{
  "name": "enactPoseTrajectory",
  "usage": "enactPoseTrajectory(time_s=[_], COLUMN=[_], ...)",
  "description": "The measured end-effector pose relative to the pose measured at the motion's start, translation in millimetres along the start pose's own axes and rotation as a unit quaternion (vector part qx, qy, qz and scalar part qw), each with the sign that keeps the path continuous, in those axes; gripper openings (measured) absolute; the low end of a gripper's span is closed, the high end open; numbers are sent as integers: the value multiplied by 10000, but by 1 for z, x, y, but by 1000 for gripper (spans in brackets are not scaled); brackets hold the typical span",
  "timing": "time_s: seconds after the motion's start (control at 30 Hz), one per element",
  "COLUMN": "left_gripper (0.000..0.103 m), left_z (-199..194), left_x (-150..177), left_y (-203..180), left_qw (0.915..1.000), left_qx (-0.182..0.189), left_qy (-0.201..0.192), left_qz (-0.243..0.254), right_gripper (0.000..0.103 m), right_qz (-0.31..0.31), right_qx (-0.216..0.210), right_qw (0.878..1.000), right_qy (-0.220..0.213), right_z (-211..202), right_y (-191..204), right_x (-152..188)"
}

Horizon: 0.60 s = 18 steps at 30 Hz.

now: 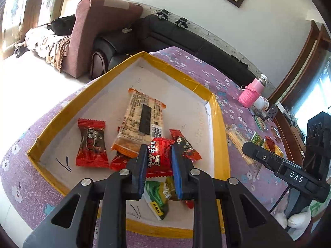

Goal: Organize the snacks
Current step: 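Carry the red candy and biscuit bar over the yellow tray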

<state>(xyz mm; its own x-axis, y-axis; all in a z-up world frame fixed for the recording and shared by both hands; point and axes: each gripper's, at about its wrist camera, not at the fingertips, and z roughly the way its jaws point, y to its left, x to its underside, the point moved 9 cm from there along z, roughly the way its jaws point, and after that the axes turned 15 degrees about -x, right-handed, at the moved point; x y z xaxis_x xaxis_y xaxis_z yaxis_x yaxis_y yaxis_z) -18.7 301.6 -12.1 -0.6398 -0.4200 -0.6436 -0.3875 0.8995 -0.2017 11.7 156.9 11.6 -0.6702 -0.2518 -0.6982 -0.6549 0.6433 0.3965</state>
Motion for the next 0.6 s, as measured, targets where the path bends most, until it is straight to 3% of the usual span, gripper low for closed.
enactPoseTrajectory(time_s=[0.27,0.6], left_gripper=[20,21], left_z=[10,29], left_x=[-6,-12], left_y=[20,19], left_qw=[9998,9993], left_qx=[-80,-275], left_qy=[90,262], left_qz=[-129,-35], right_gripper=[33,33], right_qz=[-367,-351], right_qx=[186,425], right_qw=[9976,9951], right_qy=[551,820], right_z=[69,101], right_y=[18,6], right_x=[-9,-10])
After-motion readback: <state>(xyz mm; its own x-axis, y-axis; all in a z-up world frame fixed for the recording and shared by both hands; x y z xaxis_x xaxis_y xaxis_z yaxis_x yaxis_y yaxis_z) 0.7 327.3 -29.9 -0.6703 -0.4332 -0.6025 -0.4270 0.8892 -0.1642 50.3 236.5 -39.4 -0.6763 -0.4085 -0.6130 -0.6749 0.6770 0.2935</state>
